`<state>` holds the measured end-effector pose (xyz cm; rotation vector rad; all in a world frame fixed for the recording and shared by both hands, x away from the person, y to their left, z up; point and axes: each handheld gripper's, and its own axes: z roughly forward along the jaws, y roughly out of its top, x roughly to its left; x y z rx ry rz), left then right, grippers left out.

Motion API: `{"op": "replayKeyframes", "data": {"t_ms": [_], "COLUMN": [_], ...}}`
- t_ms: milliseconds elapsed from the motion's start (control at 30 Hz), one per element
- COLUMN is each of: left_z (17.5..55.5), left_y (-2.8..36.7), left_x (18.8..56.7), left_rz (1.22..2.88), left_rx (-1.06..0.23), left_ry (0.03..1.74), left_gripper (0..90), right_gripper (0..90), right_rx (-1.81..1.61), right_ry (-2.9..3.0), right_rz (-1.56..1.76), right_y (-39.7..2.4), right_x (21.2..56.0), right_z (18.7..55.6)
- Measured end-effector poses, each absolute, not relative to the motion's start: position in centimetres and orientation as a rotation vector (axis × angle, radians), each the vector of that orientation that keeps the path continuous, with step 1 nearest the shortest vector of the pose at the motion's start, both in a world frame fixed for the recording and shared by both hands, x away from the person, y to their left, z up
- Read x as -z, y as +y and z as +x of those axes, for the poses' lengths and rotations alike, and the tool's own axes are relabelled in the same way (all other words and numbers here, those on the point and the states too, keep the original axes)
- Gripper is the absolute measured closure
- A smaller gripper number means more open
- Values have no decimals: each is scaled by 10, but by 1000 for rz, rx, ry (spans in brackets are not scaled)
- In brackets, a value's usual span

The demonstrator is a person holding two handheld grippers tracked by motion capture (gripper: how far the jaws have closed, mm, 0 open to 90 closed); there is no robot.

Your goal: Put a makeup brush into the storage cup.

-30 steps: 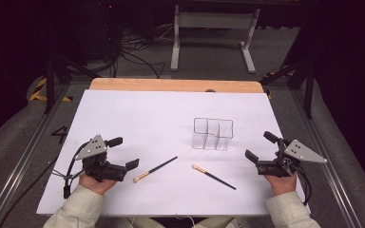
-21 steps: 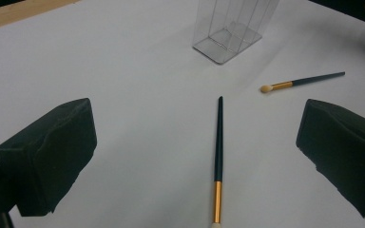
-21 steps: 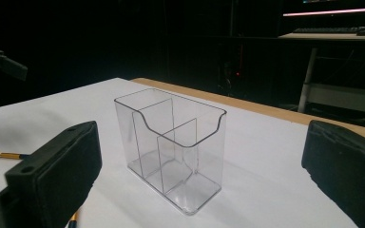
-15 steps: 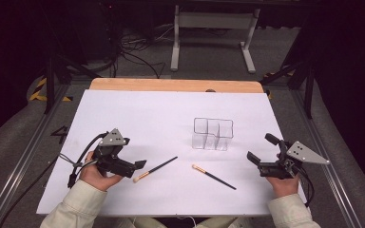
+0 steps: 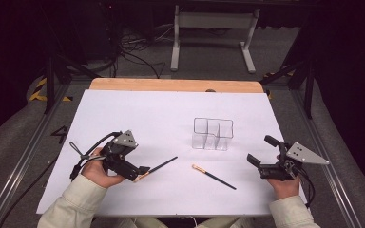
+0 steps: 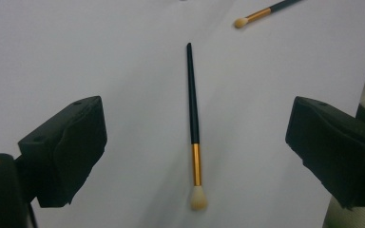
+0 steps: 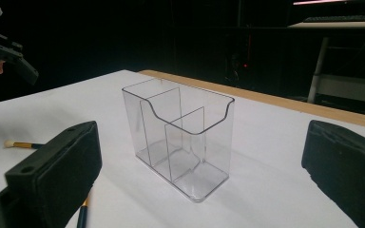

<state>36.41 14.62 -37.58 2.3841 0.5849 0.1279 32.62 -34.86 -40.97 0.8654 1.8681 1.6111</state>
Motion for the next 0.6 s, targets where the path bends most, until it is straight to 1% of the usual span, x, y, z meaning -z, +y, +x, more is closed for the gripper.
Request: {"op": "replayKeyframes", "data": {"t_ms": [133,300,600], "left_z": [368,371,378], "left_y": [142,138,130], "left_x": [377,378,382], "left_rz": [2463,2497,2590], "left_rx": [-107,-65,-22], "left_ry": [546,542,547], "left_gripper": [78,86,138], "right_gripper": [0,0,0], "right_rx": [-1612,-1608,-1606], "right_ry": [1865,1863,1858], "right_rz": [870,871,875], "right_y": [-350,-352,-355], "right_x": [410,411,412], "right_z": [325,323,319]}}
